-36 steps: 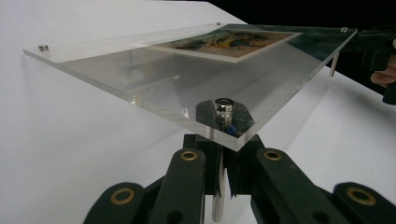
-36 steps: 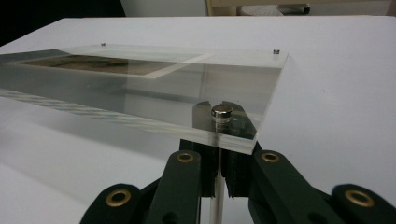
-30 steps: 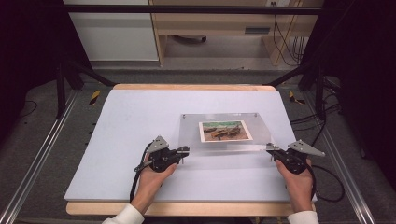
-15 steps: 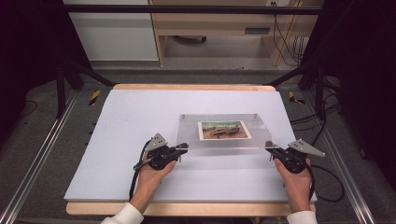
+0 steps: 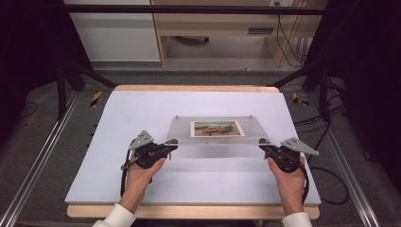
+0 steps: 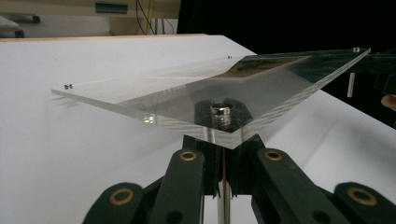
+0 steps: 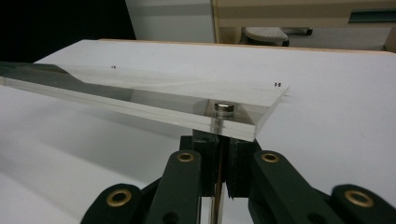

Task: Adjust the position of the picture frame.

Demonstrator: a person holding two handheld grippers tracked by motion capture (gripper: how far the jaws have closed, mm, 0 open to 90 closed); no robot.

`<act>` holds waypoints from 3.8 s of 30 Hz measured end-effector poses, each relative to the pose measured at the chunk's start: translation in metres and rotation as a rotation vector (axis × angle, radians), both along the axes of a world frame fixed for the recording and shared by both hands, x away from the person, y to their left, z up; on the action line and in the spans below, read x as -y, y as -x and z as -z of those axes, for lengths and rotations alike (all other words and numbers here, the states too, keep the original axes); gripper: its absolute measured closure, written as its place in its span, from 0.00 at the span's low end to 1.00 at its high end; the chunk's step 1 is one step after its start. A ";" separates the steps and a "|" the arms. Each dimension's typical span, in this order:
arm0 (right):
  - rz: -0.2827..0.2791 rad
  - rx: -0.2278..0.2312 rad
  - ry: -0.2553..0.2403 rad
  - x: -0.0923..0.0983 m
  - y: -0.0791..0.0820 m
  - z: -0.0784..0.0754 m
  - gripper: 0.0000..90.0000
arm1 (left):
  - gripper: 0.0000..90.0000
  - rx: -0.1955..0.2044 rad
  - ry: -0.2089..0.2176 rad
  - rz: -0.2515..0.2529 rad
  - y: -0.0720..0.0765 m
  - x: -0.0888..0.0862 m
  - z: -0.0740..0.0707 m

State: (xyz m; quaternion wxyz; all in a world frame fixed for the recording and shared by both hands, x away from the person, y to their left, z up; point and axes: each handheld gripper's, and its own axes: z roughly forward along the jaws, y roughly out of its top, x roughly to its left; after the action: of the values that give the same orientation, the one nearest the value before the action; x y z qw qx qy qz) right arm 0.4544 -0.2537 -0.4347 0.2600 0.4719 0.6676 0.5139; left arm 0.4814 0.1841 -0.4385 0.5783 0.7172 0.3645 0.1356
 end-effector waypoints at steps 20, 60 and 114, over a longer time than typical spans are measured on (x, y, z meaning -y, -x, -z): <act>0.015 0.015 0.007 -0.039 -0.049 -0.004 0.94 | 0.93 0.019 0.003 -0.027 -0.045 -0.033 -0.002; -0.037 -0.131 0.036 -0.047 -0.036 0.032 0.94 | 0.93 -0.065 -0.129 -0.064 -0.029 -0.036 0.029; -0.071 -0.217 0.093 -0.049 -0.036 0.041 0.93 | 0.93 -0.098 -0.249 -0.060 -0.029 -0.034 0.037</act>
State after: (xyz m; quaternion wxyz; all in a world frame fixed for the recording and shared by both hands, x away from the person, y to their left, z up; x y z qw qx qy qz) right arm 0.4907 -0.2049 -0.4762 0.1893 0.4885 0.7311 0.4371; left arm 0.5101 0.2178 -0.4758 0.4617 0.7780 0.3941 0.1618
